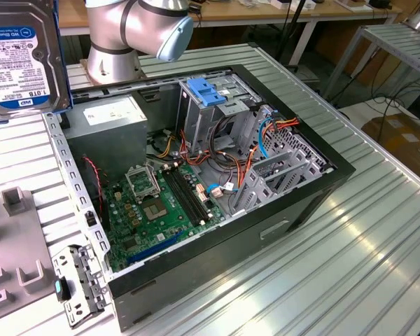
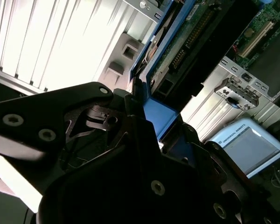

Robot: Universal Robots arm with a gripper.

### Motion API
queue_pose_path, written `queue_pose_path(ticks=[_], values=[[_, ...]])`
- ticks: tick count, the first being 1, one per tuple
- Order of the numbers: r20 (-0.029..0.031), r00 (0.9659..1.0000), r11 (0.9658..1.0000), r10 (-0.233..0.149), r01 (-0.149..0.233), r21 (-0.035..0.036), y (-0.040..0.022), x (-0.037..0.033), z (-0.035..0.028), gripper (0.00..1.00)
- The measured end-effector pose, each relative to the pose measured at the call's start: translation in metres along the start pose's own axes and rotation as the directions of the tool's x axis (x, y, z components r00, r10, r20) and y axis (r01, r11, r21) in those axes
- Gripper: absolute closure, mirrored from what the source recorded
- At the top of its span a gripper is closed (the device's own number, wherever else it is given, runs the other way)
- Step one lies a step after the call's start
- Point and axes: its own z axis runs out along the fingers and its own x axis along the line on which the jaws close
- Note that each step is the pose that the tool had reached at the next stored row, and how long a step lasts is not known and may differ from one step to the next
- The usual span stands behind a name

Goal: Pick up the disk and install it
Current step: 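Pick up the disk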

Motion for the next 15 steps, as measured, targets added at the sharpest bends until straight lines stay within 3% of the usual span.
queue_pose_path(ticks=[8, 15], values=[[0.0, 1.0, 1.0, 0.0, 0.0, 0.0, -0.0051, 0.0086, 0.0003, 0.63], [0.0, 1.0, 1.0, 0.0, 0.0, 0.0, -0.0185, 0.0097, 0.0007, 0.63]])
